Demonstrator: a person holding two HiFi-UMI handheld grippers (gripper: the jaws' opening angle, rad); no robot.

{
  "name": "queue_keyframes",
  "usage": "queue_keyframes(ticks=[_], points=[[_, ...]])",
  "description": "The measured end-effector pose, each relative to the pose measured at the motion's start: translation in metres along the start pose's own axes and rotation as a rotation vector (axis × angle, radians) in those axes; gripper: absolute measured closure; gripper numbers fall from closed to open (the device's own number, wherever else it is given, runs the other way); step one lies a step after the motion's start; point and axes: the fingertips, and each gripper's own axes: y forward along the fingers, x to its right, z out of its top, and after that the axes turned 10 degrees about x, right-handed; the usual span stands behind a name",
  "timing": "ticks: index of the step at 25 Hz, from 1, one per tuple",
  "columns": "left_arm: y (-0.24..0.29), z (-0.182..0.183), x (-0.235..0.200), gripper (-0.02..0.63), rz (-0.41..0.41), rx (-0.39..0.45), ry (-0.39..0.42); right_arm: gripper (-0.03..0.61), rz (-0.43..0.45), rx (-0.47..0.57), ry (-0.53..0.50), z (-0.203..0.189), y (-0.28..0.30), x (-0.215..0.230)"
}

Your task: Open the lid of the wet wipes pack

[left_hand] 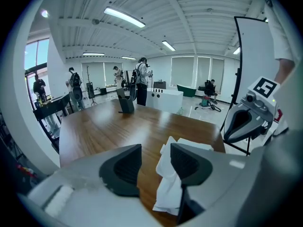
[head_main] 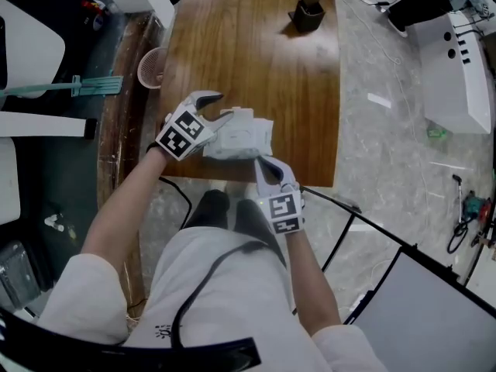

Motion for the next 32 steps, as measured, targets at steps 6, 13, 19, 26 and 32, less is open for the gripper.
queue_keyframes(ticks=[6, 13, 19, 26, 32], points=[[-0.019, 0.014, 0.016, 0.408, 0.048, 0.033, -0.013, 0.569, 0.017, 0.034, -0.001, 0.010, -0.016, -0.004], [-0.043, 0.029, 0.042, 0.457, 0.105, 0.085, -0.034, 0.569, 0.038, 0.107, 0.000, 0.036, -0.032, -0.010], [-0.071, 0.055, 0.063, 0.594, 0.183, 0.191, -0.090, 0.571, 0.048, 0.166, 0.040, 0.060, -0.047, -0.009], [-0.090, 0.062, 0.081, 0.607, 0.221, 0.234, -0.118, 0.571, 0.051, 0.207, 0.033, 0.078, -0.060, -0.004], [-0.107, 0.068, 0.085, 0.607, 0.263, 0.274, -0.144, 0.571, 0.041, 0.222, 0.022, 0.087, -0.070, -0.001]])
